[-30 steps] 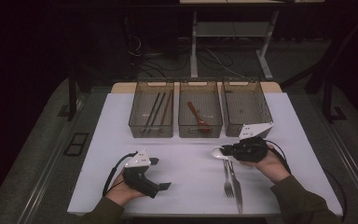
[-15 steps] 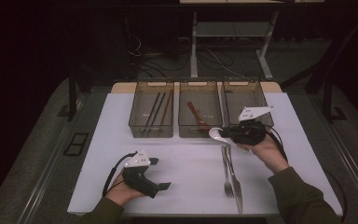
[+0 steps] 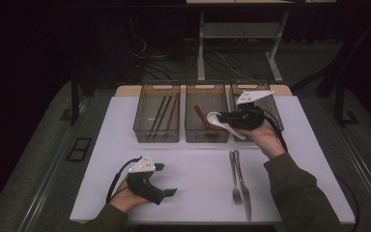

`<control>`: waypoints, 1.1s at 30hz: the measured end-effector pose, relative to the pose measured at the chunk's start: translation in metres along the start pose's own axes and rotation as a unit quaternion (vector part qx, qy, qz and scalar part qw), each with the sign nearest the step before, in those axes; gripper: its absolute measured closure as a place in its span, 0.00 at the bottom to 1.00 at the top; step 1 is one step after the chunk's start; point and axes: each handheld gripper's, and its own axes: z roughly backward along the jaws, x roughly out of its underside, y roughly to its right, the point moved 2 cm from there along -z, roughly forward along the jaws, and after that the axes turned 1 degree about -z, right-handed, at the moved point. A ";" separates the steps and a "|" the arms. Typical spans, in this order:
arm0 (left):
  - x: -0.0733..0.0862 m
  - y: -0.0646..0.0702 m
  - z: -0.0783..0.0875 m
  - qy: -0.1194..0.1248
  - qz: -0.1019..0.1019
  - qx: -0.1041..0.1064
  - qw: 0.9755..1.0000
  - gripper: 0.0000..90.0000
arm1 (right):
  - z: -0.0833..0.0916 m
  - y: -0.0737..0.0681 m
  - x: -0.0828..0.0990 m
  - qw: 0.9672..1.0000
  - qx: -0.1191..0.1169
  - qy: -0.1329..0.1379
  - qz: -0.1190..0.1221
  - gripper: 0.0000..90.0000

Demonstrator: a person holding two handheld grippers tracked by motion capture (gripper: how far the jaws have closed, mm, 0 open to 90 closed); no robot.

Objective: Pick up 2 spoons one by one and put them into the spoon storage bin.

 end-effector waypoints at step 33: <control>0.001 0.000 -0.001 -0.005 -0.003 0.003 1.000 0.00 | -0.080 0.025 -0.015 0.998 0.030 -0.057 -0.027 0.66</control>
